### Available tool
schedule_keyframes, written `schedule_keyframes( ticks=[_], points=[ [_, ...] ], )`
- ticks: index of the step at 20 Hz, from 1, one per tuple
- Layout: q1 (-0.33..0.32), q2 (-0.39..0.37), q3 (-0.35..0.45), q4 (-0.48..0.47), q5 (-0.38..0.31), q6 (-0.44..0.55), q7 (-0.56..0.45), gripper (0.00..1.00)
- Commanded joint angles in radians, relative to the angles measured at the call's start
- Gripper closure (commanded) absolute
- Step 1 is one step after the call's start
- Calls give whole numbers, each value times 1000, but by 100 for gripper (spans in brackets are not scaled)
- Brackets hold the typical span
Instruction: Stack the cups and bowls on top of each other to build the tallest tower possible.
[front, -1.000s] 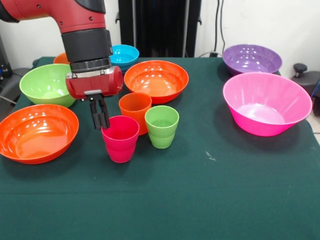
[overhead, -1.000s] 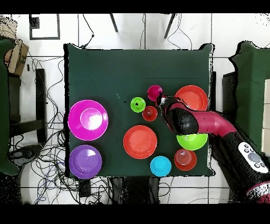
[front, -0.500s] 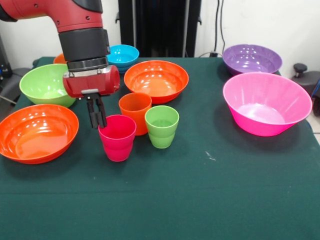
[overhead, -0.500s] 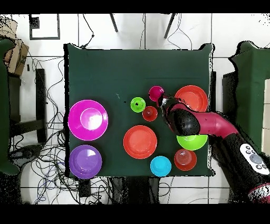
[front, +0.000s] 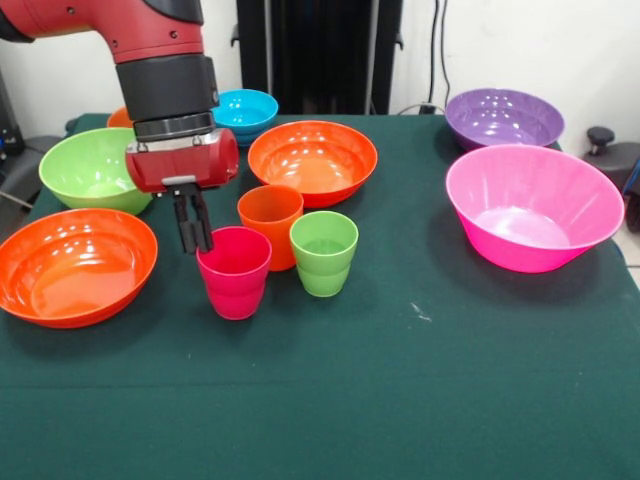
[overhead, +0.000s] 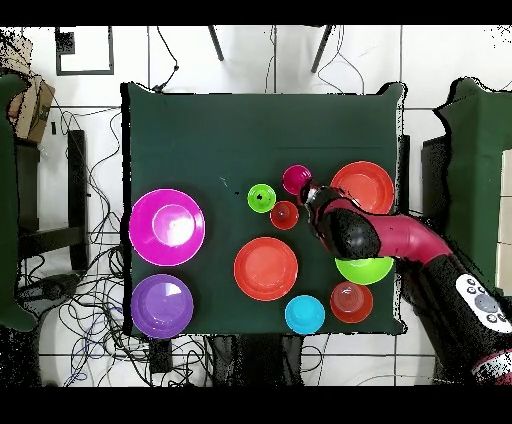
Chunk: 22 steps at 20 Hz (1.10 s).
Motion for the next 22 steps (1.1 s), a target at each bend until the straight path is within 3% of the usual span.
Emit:
schedule_keyframes(
  ticks=[1, 22],
  points=[
    [16, -5, -37, 54, 9, 7, 64, 100],
    [35, -7, -58, 61, 8, -22, 93, 100]
  ],
)
